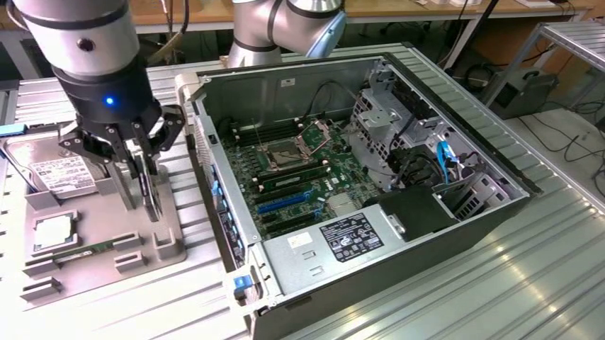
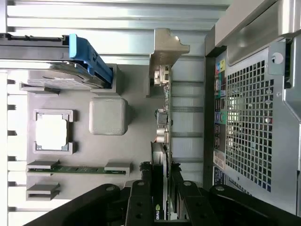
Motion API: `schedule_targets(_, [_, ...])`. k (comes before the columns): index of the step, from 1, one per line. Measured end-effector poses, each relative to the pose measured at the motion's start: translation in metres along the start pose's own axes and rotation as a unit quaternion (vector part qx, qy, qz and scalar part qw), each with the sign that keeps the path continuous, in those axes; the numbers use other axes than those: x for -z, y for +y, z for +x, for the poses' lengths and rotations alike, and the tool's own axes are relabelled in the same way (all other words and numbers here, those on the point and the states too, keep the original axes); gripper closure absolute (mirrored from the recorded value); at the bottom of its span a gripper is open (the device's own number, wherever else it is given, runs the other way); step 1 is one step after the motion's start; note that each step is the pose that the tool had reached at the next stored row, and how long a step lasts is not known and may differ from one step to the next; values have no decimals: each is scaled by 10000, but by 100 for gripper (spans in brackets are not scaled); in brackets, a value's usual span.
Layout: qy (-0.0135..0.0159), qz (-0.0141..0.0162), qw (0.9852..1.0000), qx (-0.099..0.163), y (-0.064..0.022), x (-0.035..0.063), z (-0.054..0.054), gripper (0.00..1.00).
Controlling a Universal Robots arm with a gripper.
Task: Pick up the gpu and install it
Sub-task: 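Pick up the gpu and move the gpu toward the slot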
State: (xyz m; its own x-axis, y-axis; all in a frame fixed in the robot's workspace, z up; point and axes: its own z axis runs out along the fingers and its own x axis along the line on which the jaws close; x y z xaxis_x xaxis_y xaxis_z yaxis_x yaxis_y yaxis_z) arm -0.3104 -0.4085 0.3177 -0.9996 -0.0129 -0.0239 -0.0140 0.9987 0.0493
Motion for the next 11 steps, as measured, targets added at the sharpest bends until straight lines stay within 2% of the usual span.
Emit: schedule_targets(11, [0, -12, 10000, -1, -10, 507, -37, 74])
